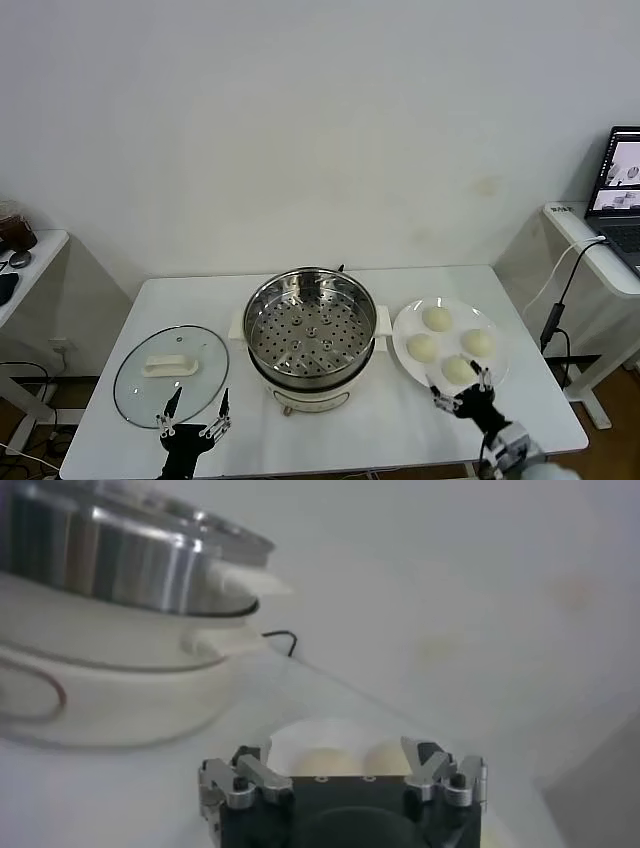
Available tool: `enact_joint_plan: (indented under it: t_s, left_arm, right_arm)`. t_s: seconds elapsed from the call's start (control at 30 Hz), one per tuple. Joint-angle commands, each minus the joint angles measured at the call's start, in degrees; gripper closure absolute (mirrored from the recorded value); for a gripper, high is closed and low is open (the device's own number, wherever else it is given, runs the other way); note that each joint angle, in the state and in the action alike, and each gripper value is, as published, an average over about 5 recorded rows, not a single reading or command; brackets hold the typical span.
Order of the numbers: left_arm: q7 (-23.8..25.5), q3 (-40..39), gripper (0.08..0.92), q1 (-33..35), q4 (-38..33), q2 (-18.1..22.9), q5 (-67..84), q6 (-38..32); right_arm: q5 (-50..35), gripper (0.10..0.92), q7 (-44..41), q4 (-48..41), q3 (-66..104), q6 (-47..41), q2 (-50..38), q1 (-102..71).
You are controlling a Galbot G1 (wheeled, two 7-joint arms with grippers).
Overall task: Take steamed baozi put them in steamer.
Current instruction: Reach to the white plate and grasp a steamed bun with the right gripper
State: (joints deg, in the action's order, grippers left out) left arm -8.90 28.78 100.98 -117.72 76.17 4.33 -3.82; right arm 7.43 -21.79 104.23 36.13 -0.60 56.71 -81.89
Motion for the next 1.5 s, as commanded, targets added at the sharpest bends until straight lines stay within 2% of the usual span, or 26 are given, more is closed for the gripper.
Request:
enact_joint_plan:
  t_s: [0.03,0.3,0.47,0.6,0.97,1.5]
  left_arm:
    - [1.17,0.27,0.177,-0.05,-0.15,0.60,-5.03,-0.80]
    - [1.26,1.00,0.177,1.02,-0.54,1.49,-6.49,-2.18]
    - [1.15,1.67,0.177,1.40,-0.70,2.08,-6.97,-3.00]
    - [1.14,2.44,0.177,1.29,-0.61,2.50,-7.04,-3.18]
    - [1.28,3.92,0.177,0.91,-0.34,2.56,-6.88,-3.24]
    - [1.55,5.79,0.177,0.71,0.07,1.81,-6.99,-4.03]
  right_arm:
    - [19.77,0.203,-20.42,-9.56,-7.45,-3.08,-21.88,23.09]
    - [19.28,0.203,-34.44,-21.74,-31.73,-3.09,-26.04,50.20]
    - [16.82,0.203,-37.89,-32.69,-49.22,-2.21,-20.62,67.82]
    - [16.54,0.203,-41.31,-41.37,-56.26,-1.97,-14.27,75.38]
    - [16.63,0.203,-44.22,-55.20,-63.92,-1.76,-4.49,81.04]
    - [21.16,0.203,-42.00,-59.83,-64.34,1.52,2.40,78.81]
